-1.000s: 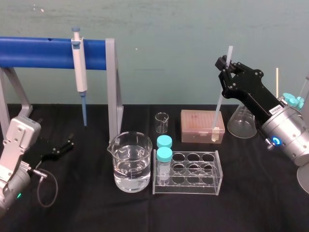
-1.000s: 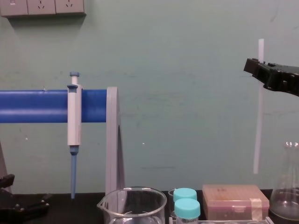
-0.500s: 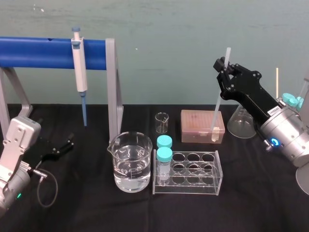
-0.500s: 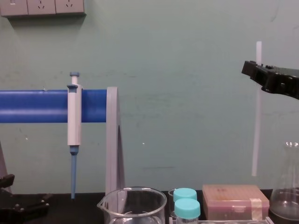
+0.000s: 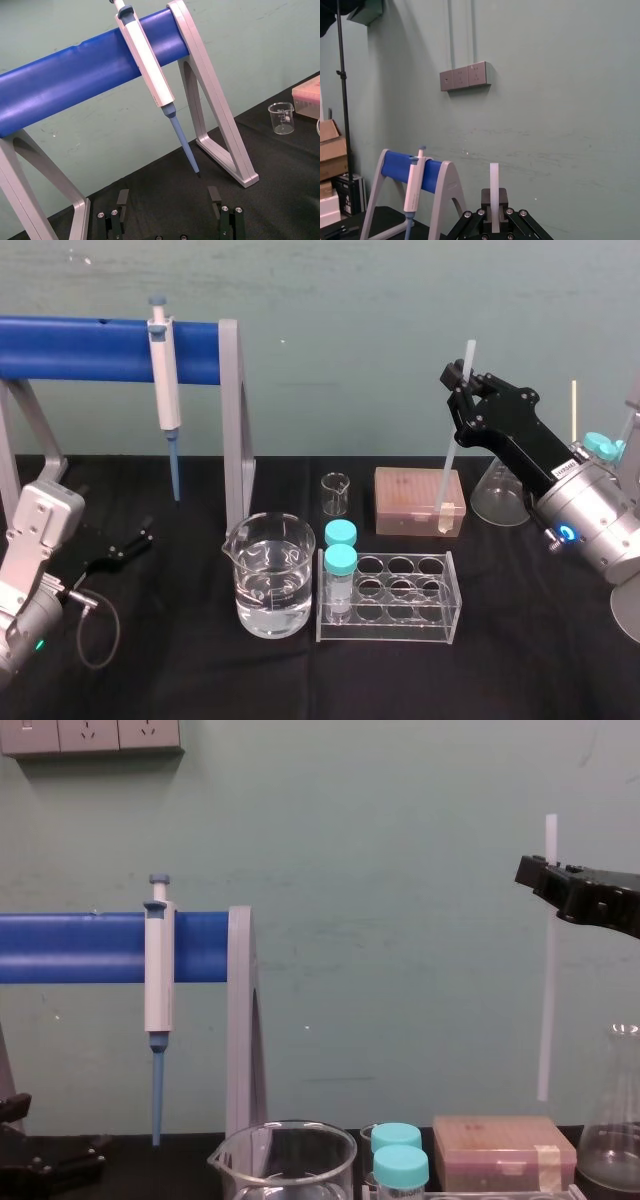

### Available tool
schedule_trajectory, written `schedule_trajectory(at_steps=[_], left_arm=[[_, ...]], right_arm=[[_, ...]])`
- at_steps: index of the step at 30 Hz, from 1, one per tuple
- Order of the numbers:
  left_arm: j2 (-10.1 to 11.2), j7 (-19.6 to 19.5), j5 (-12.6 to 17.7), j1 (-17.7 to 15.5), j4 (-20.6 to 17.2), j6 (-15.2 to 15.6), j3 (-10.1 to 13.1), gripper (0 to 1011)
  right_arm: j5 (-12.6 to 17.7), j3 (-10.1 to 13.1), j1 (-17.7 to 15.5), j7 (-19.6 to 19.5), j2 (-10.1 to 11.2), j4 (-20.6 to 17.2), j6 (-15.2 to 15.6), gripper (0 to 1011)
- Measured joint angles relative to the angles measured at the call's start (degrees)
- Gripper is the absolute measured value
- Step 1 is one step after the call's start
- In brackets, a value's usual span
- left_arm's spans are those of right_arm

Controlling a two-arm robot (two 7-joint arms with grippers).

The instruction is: Pick up the stirring rod with one hand, then place it down.

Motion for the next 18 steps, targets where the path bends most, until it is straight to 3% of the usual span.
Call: schedule_trajectory(at_steps=[18], left_arm=[[0.0,0.0,0.0,0.0,0.0,0.0,0.0,1000]], right_arm=[[0.37,-0.13,0.23,0.55,-0.01,0.67,-0.15,70]])
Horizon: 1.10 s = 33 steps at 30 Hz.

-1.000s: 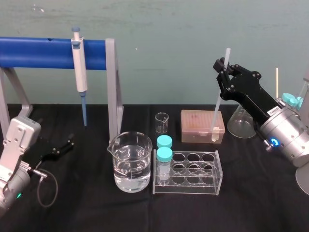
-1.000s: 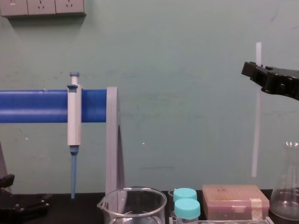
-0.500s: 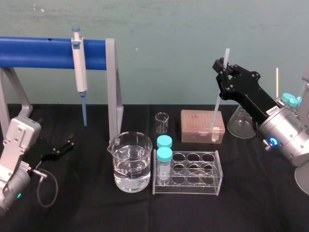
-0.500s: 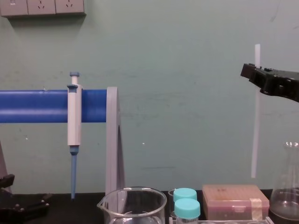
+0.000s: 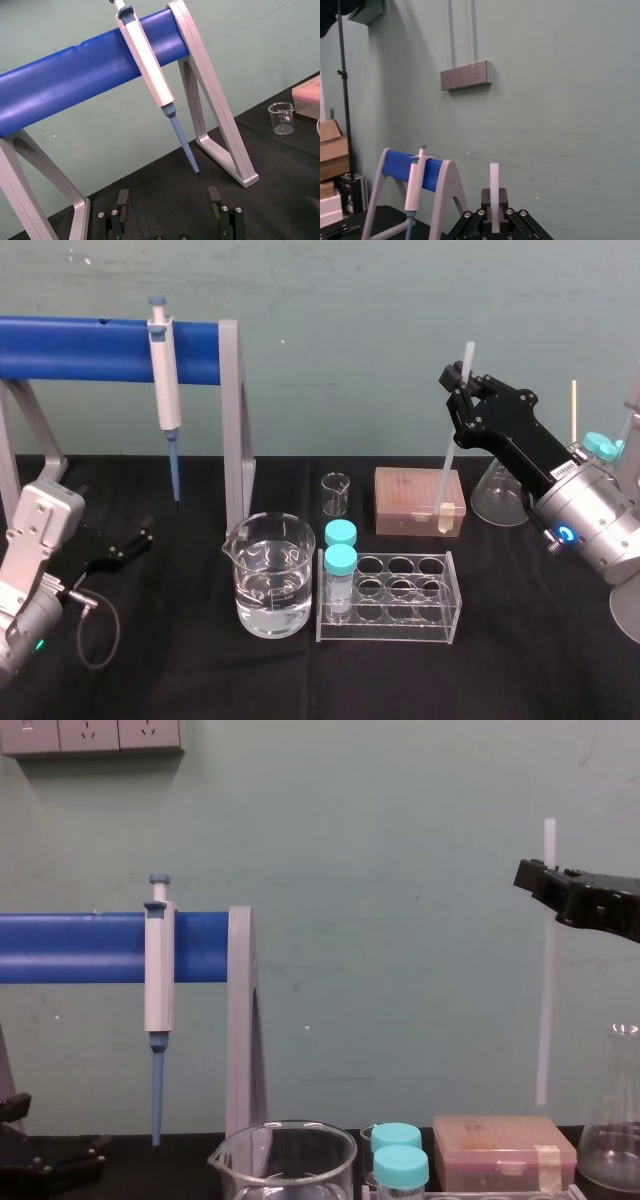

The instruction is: Pick up the stirring rod with one hand, then place it down.

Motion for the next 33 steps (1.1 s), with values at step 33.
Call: schedule_trajectory(at_steps=[33], left_arm=[[0.0,0.0,0.0,0.0,0.0,0.0,0.0,1000]], right_arm=[[8.33,-8.3,8.24,21.22,1.86,18.41,-6.75,70]])
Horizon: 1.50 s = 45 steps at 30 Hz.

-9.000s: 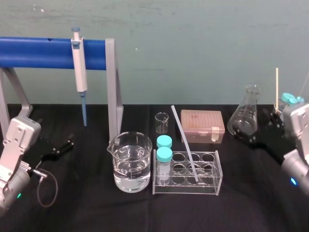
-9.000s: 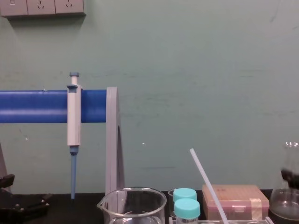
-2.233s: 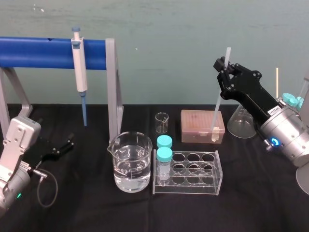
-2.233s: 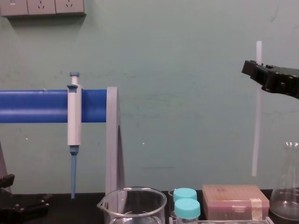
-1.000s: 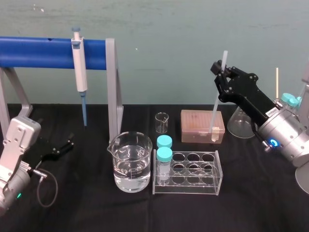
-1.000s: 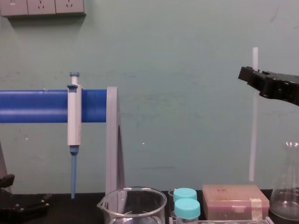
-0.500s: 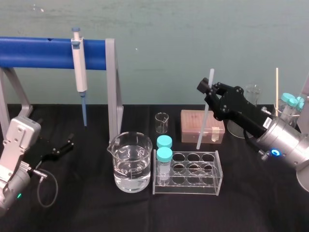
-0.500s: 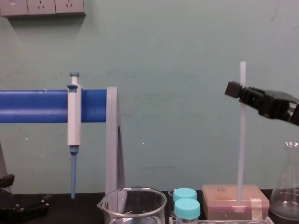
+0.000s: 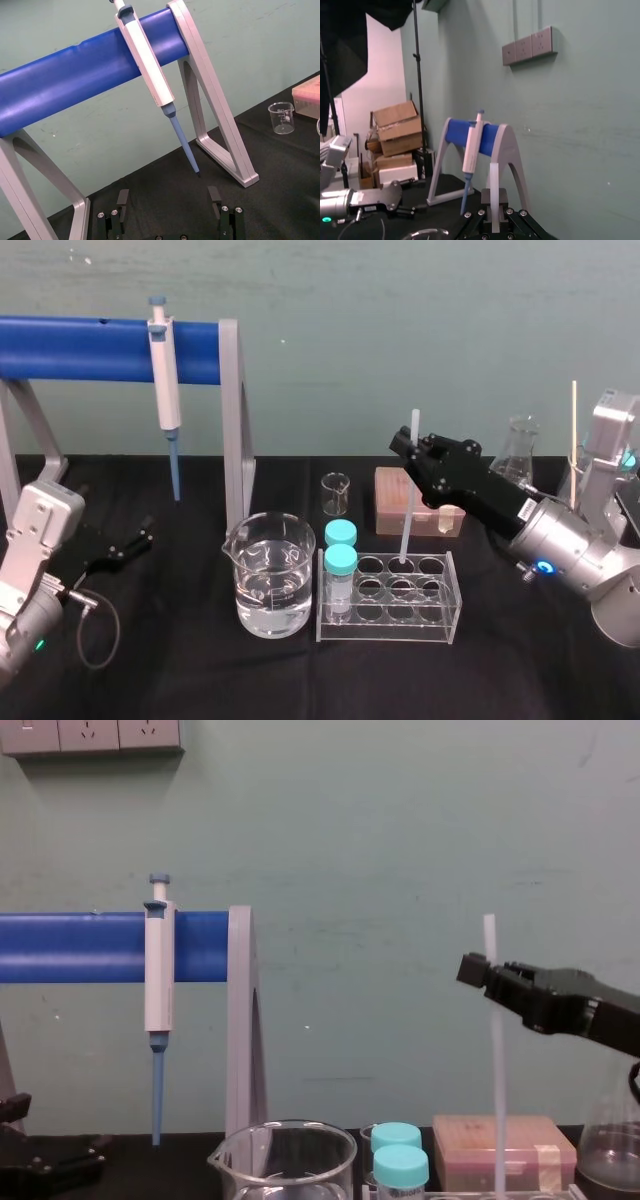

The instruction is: Pick up the stirring rod with one hand, then place it down.

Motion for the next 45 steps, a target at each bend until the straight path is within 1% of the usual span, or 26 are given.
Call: schedule_trajectory(at_steps=[5,11,23,34,45], left_arm=[[0.0,0.0,0.0,0.0,0.0,0.0,0.0,1000],[0.0,0.0,0.0,0.0,0.0,0.0,0.0,1000],[0.0,0.0,0.0,0.0,0.0,0.0,0.0,1000],[0.0,0.0,0.0,0.0,0.0,0.0,0.0,1000],[0.0,0.0,0.0,0.0,0.0,0.0,0.0,1000]], right_arm=[[-0.69,-1.05,0.67,-0.45,-0.35,1.88,-0.09,70],[-1.12,-1.8,0.79,-1.1,-0.89,3.35,0.14,70],[-2.32,-2.6,0.83,-2.3,-2.17,6.13,0.31,70],[-3.17,-2.65,0.69,-2.97,-2.74,6.96,0.29,70],[-3.6,-2.51,0.33,-3.57,-2.78,6.79,0.4,70]])
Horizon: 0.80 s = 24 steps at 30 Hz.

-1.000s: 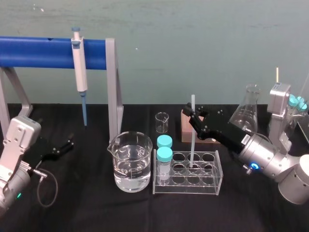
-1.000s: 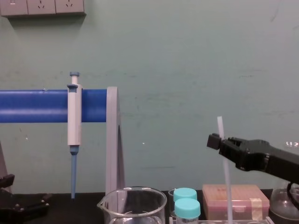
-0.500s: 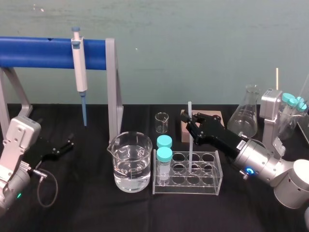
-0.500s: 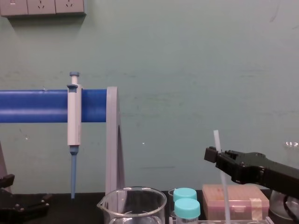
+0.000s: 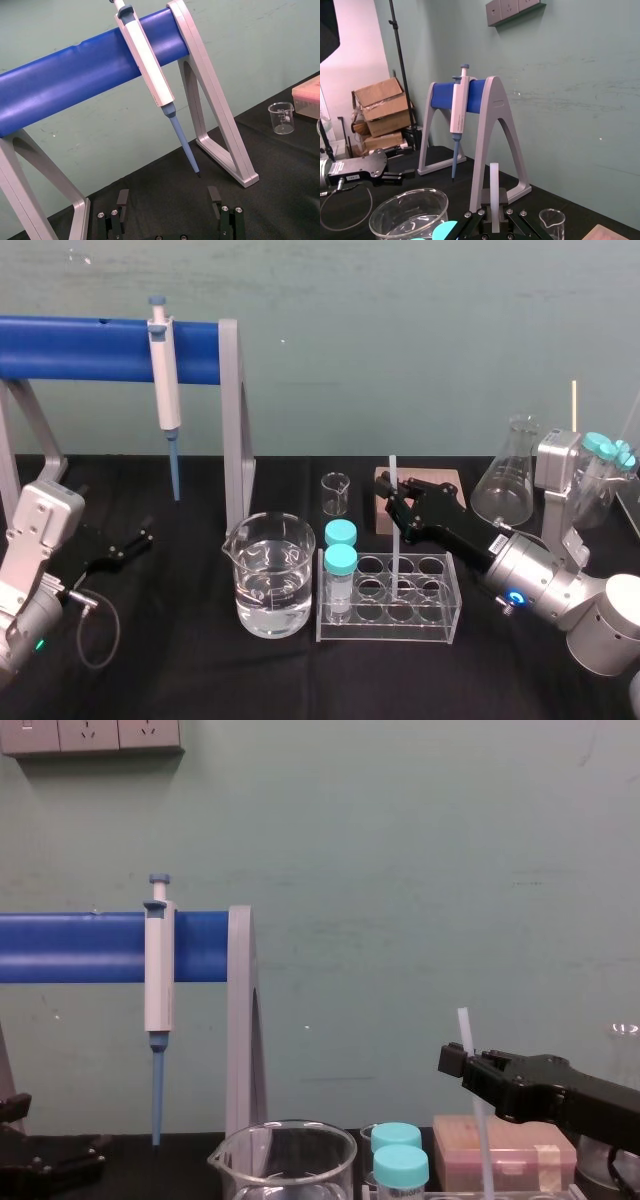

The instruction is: Pick up the stirring rod with one hand, then place it down.

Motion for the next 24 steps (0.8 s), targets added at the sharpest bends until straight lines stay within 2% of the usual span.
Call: schedule_trajectory(at_steps=[4,7,17,24], left_arm=[[0.0,0.0,0.0,0.0,0.0,0.0,0.0,1000],[0.0,0.0,0.0,0.0,0.0,0.0,0.0,1000],[0.0,0.0,0.0,0.0,0.0,0.0,0.0,1000],[0.0,0.0,0.0,0.0,0.0,0.0,0.0,1000]], right_arm=[[0.01,0.02,0.01,0.01,0.0,-0.01,0.02,70],[0.03,0.03,0.02,0.02,0.0,-0.01,0.03,107],[0.09,0.03,0.05,0.12,0.0,-0.01,0.08,399],[0.14,0.03,0.05,0.15,0.0,-0.01,0.07,651]])
